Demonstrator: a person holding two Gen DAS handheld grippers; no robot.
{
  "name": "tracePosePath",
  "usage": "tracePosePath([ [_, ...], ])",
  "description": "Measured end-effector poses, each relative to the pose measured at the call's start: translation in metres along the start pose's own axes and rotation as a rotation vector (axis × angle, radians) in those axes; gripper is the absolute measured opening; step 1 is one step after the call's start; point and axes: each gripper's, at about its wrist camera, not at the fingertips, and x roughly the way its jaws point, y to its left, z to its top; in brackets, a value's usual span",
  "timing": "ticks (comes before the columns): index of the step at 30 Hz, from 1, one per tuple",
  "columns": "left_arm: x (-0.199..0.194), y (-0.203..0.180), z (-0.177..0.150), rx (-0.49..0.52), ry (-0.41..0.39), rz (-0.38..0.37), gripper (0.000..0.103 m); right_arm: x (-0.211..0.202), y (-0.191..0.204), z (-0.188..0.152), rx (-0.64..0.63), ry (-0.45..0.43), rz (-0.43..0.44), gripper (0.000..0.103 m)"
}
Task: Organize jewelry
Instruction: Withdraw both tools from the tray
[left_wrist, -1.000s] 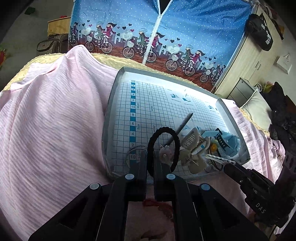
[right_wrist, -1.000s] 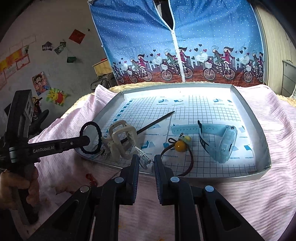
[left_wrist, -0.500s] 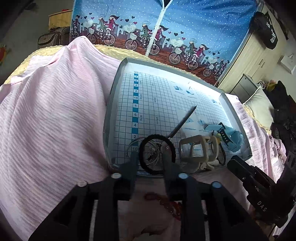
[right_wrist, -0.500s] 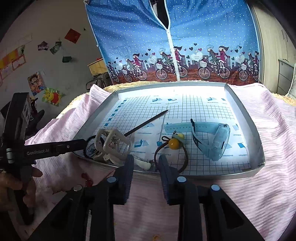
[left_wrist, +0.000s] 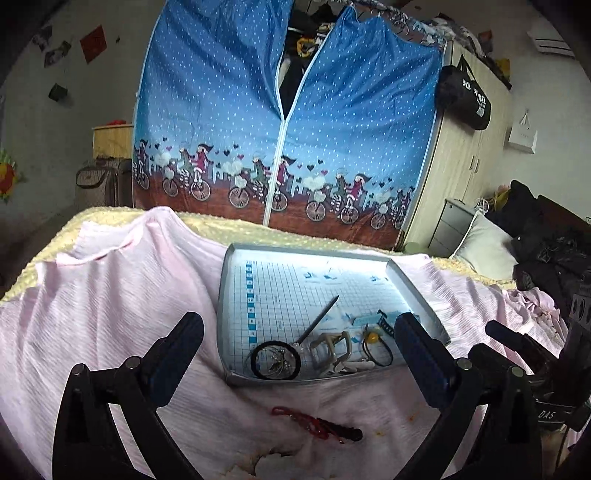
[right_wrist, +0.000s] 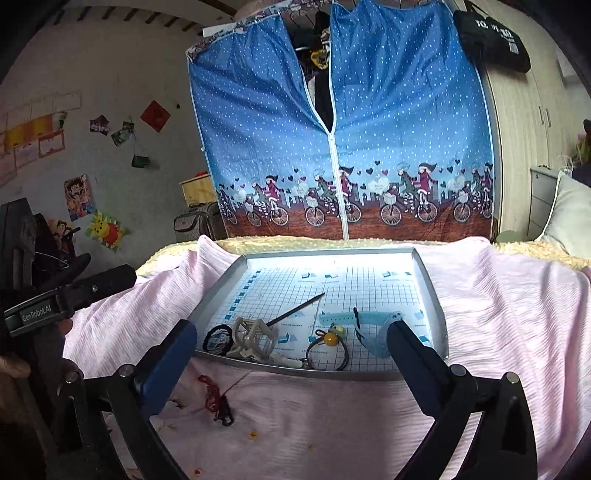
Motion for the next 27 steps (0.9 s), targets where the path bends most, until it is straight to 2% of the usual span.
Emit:
tracePosePath([
  [4, -0.033, -0.010, 0.003, 0.008, -0.033, -0.001, 0.101, -0.025, 0.007, 0.001, 0.006, -0.039, 0.009, 0.103],
  [9, -0.068, -0.033, -0.007, 0.115, -0.078, 0.045, 0.101, -0.055, 0.018, -0.003, -0.038, -0.082, -0.017, 0.103],
  [12, -0.085, -0.043, -0.020, 0.141, -0.095, 0.062, 0.101, -0.076, 0.022, -0.011, -0.030, -0.102, -0.024, 0.103],
  [18, -0.117, -0.050, -0.045, 0.084, -0.112, 0.018, 0.101, -0.109, 0.030, -0.029, -0.036, -0.109, -0.043, 0.103],
  [27, -0.144, -0.048, -0.063, 0.008, -0.095, 0.044, 0.101, -0.149, 0.037, -0.047, -0.045, -0.138, -0.082, 0.103],
])
